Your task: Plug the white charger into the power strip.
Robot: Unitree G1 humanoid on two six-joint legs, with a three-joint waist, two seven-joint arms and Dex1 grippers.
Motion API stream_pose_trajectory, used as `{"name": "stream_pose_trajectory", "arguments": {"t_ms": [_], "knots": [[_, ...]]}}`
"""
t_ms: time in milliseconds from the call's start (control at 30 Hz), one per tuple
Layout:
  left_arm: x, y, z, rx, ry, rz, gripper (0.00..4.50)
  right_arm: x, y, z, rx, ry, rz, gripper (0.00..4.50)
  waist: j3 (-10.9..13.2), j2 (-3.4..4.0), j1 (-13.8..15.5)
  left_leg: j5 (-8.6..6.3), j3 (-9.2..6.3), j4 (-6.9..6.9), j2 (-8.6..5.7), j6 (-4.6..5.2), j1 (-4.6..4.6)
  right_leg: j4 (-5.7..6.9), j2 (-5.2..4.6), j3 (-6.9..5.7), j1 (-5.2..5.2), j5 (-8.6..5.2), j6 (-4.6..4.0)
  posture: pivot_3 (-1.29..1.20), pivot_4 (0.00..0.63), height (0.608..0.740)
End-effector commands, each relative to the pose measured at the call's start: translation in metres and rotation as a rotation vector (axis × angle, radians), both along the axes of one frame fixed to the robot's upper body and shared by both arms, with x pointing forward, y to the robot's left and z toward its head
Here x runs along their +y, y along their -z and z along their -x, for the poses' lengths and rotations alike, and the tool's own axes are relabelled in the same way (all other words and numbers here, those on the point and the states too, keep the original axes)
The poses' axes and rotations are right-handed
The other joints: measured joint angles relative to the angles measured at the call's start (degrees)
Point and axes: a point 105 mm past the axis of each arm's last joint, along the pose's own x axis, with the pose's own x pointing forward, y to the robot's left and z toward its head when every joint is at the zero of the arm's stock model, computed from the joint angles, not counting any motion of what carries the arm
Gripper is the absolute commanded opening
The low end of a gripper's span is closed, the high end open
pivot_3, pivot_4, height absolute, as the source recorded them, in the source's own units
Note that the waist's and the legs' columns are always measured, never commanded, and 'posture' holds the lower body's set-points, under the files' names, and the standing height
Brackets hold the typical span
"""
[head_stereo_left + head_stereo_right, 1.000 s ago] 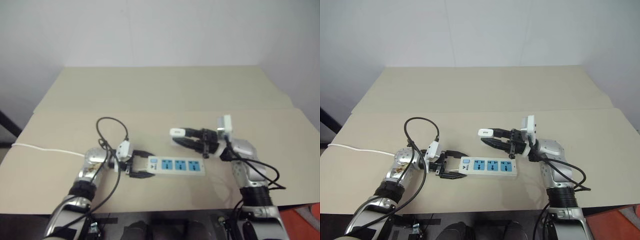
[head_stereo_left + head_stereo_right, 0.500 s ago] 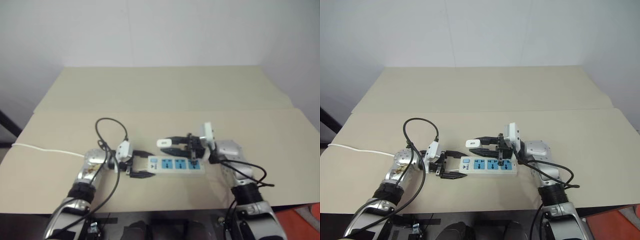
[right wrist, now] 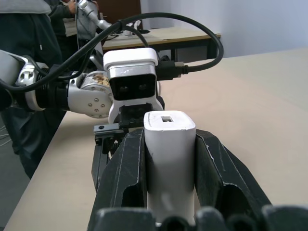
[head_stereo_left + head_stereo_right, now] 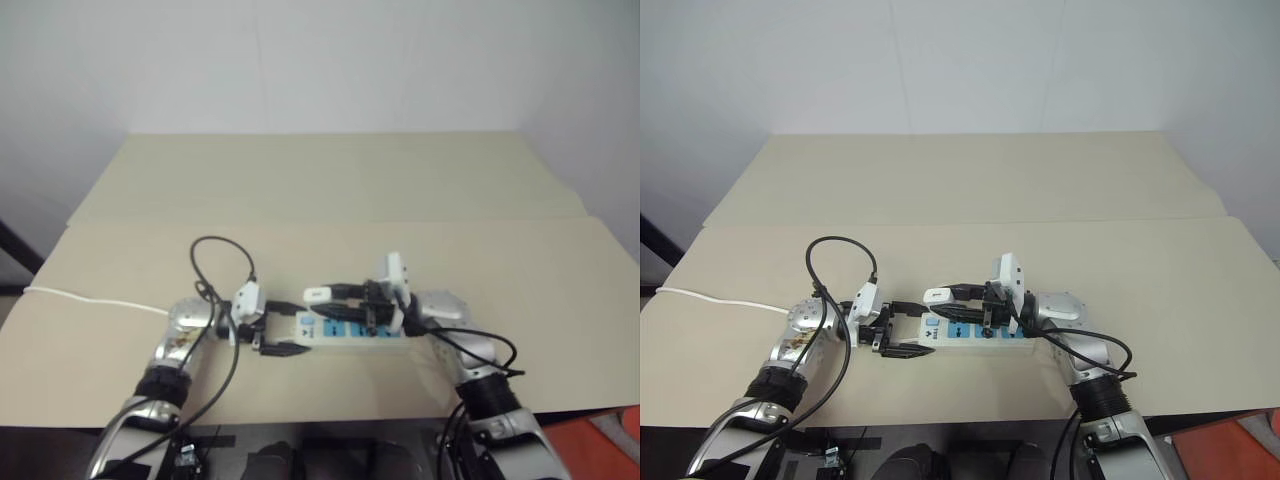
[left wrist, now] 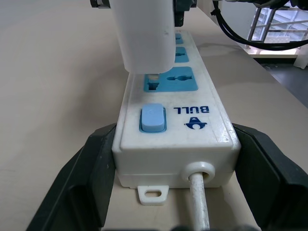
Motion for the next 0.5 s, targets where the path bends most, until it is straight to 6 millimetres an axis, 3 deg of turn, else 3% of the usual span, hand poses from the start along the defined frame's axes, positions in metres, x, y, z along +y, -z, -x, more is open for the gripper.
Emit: {"name": "stream_pose_trajectory", "arguments": {"t_ms": [33,500], "knots": [[-0.003,0.003,0.004,0.011,0.015,-0.001,3.25,-0.001,-0.002,0.001,-0.01,0.005,0.008,1.1,0.0,0.0,0.0,0.0,0.0,0.0,0.0,0.0,0.0,0.0,0.0,0.0,0.0,0.0,0.0,0.0,0.15,0.74],[-0.002,0.002,0.001,0.008,0.012,-0.004,3.25,-0.026,0.014,-0.009,0.016,0.091,0.089,1.1,0.0,0.0,0.0,0.0,0.0,0.0,0.0,0.0,0.02,-0.01,0.0,0.0,0.02,0.0,0.0,0.0,0.15,0.74]]}}
